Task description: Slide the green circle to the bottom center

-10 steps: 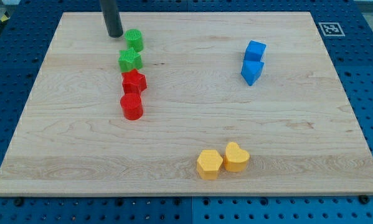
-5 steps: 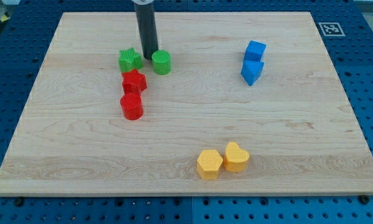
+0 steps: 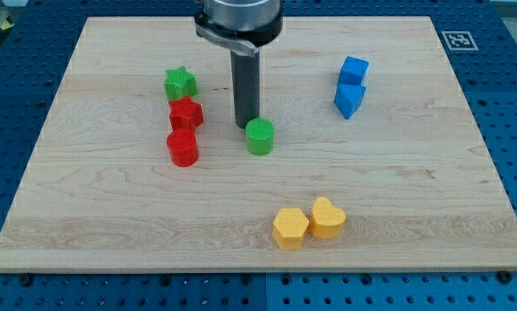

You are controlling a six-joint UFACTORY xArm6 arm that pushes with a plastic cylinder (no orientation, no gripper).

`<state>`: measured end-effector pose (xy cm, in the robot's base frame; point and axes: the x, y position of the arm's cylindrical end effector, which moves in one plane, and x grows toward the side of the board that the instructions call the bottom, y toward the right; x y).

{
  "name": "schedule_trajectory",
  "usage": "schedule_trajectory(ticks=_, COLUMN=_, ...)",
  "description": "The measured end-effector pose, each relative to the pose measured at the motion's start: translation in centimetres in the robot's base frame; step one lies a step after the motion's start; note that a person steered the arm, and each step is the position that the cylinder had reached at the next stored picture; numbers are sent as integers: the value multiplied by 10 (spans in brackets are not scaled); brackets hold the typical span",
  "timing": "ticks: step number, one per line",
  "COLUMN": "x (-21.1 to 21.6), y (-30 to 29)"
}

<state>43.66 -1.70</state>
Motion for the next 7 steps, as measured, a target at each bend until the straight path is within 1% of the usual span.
schedule_trajectory(ticks=3, x=50, y=55)
schedule_trajectory(ticks=5, x=71, y=88)
schedule_trajectory(ticks=6, x=62, y=91)
schedule_trajectory(ticks=7, x=39, y=69)
